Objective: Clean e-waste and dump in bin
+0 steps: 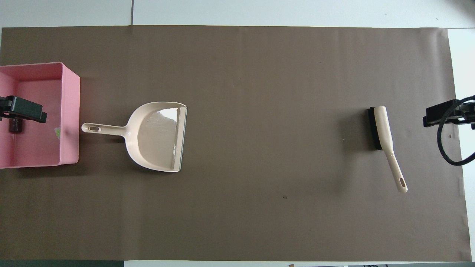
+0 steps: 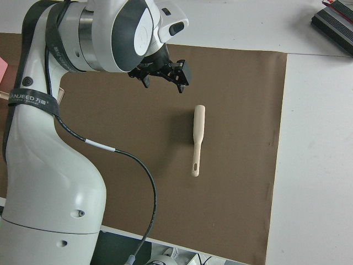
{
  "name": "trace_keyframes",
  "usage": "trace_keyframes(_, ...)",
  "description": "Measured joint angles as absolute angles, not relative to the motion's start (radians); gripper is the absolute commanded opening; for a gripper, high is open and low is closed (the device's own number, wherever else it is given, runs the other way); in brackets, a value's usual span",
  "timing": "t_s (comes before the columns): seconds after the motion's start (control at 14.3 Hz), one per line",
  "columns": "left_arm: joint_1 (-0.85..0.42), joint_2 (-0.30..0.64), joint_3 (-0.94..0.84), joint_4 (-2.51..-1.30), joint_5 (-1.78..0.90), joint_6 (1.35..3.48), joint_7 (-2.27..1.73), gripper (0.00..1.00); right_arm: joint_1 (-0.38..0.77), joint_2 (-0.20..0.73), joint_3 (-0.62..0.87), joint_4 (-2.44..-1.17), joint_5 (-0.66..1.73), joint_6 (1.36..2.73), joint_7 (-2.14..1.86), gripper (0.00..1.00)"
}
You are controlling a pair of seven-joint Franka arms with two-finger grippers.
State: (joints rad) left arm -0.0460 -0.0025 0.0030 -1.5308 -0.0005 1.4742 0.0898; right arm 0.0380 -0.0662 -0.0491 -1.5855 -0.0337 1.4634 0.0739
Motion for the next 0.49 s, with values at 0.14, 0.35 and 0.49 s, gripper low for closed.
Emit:
trace_keyframes(0.14,-0.046,-0.003,0.011,-1.531,-0.009,1.473,0.087,0.98,0.038,-0.066,-0.049,-1.585,-0.034,1.463,0.074,1.0)
trace_keyframes(0.35,-0.046,-0.003,0.017,-1.532,-0.014,1.473,0.086,0.99,0.038,-0.066,-0.049,-1.586,-0.034,1.463,0.074,1.0)
trace_keyframes(0.49,-0.046,-0.003,0.017,-1.534,-0.015,1.473,0.085,0.99,0.038,-0.066,-0.049,-1.586,-0.034,1.463,0.074,1.0)
